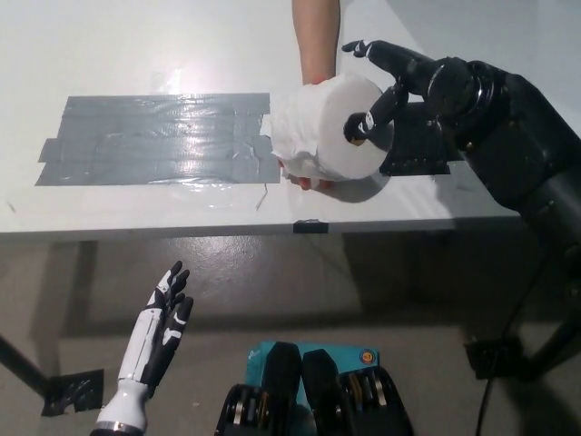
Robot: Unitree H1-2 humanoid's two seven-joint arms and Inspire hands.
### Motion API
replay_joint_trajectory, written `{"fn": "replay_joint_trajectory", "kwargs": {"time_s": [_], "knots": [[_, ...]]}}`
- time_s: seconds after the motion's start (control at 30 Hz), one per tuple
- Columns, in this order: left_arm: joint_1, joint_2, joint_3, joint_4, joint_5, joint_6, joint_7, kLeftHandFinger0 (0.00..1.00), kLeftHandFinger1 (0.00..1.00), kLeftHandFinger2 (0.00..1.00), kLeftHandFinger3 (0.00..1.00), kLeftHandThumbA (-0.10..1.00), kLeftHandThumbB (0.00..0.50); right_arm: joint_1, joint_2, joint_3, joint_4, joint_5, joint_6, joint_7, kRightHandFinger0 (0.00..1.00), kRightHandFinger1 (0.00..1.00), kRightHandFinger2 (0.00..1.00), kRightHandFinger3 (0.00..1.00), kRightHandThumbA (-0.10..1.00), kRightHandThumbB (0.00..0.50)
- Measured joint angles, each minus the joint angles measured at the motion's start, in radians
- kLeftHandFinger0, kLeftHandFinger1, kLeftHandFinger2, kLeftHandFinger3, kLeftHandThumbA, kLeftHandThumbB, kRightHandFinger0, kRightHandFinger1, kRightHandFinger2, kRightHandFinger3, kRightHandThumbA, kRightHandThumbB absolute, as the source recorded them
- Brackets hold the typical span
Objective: A person hands over a roll of toilet paper to the robot , and the robot inserts its right thumb into the hole in the centre to grab the roll, and then places it on the balck area on the desk.
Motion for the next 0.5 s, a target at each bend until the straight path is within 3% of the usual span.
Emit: {"fn": "replay_joint_trajectory", "kwargs": {"time_s": [0.1, 0.23, 0.3, 0.5], "knots": [[0.0, 0.0, 0.0, 0.0, 0.0, 0.0, 0.0, 1.0, 1.0, 1.0, 1.0, 0.94, 0.126, 0.001, 0.006, -0.007, 0.011, -0.014, -0.011, -0.014, 1.0, 1.0, 1.0, 1.0, 1.0, 0.49], [0.0, 0.001, -0.001, -0.002, 0.0, 0.0, 0.0, 1.0, 1.0, 1.0, 1.0, 0.95, 0.12, 0.002, 0.017, -0.03, 0.021, -0.02, -0.019, -0.04, 1.0, 1.0, 1.0, 1.0, 1.0, 0.407], [0.0, 0.002, -0.001, -0.002, 0.001, 0.0, 0.0, 1.0, 1.0, 1.0, 1.0, 0.94, 0.112, 0.003, 0.027, -0.048, 0.032, -0.022, -0.024, -0.06, 1.0, 1.0, 1.0, 1.0, 1.0, 0.388], [-0.001, 0.002, -0.002, -0.002, 0.003, 0.0, 0.0, 1.0, 1.0, 1.0, 1.0, 0.94, 0.095, 0.012, 0.057, -0.097, 0.061, -0.025, -0.057, -0.14, 1.0, 1.0, 1.0, 1.0, 1.0, 0.377]]}}
